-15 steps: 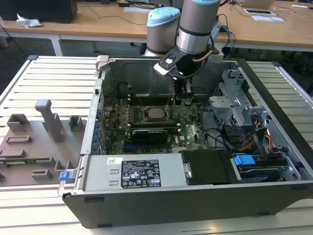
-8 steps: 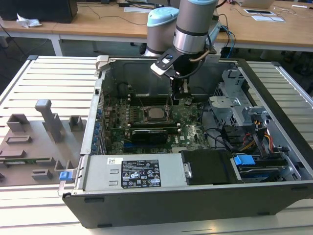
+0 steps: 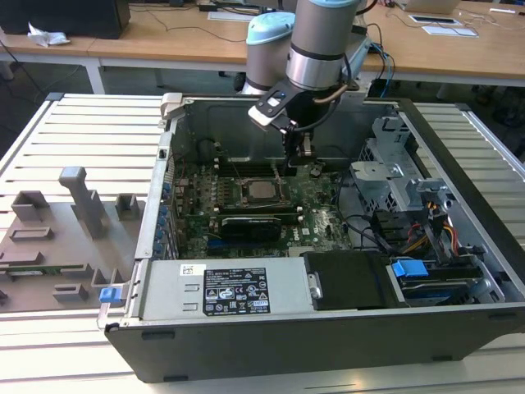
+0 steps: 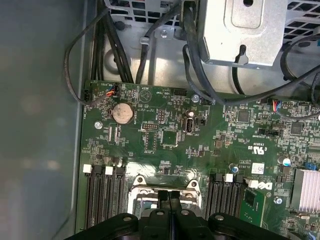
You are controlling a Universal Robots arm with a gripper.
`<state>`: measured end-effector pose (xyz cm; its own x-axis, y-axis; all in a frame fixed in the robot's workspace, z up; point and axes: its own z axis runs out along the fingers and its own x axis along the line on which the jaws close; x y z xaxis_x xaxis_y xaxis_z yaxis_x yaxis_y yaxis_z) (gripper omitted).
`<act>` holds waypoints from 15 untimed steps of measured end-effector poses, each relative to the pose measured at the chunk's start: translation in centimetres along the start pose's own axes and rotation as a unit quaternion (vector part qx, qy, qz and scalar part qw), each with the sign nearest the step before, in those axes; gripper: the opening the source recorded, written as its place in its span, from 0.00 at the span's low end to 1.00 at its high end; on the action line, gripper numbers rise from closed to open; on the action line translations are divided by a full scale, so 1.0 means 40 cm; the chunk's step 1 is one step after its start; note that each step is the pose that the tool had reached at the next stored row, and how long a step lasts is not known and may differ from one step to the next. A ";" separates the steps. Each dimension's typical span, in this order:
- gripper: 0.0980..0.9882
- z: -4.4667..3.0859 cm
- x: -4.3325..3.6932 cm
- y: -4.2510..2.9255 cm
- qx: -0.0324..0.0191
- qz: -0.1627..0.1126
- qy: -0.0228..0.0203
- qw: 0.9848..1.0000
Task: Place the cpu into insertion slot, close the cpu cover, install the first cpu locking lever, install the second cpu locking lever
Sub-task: 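Close the cpu cover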
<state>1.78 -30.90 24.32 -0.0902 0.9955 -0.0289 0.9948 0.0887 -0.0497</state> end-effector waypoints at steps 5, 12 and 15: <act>0.01 0.000 0.001 -0.007 0.000 0.000 0.000 1.000; 0.01 0.005 0.002 -0.022 0.000 0.000 0.000 1.000; 0.01 0.011 0.003 -0.025 0.000 0.000 0.000 1.000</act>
<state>0.74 -30.89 23.92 -0.0901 0.9955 -0.0288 0.9948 0.0886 -0.0497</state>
